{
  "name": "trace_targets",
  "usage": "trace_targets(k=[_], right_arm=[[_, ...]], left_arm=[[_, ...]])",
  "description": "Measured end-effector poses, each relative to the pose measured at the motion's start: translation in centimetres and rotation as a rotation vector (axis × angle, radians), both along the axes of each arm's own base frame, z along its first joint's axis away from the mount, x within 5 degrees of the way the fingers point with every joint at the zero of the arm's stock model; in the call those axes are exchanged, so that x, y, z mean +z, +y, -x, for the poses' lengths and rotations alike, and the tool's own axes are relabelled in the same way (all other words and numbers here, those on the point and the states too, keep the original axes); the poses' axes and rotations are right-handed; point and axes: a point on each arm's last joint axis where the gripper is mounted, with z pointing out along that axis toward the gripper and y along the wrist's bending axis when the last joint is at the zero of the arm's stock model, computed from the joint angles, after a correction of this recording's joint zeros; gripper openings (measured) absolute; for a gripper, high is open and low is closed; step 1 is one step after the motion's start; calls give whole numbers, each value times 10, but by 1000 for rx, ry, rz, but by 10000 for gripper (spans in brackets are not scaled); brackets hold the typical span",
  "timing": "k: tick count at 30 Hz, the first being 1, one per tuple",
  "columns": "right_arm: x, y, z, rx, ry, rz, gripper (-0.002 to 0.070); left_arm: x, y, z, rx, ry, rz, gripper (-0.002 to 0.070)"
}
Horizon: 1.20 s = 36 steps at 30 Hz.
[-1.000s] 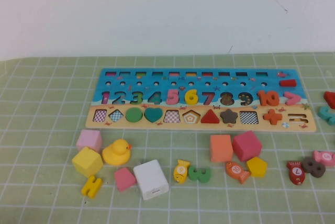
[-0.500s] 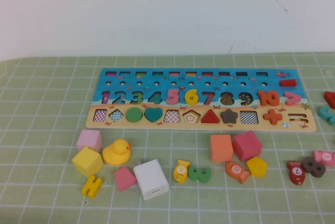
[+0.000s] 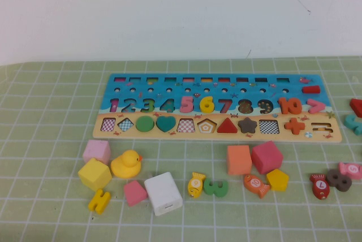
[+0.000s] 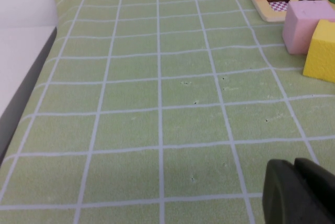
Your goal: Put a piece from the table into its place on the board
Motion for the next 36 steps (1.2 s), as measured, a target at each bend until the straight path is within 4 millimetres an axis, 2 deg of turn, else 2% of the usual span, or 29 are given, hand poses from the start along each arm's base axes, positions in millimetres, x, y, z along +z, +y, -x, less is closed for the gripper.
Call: trace_targets(k=[36], right_arm=[[0,0,0,0,0,0,-3]], left_arm=[[-1,-1,0,-2,10,28,-2]])
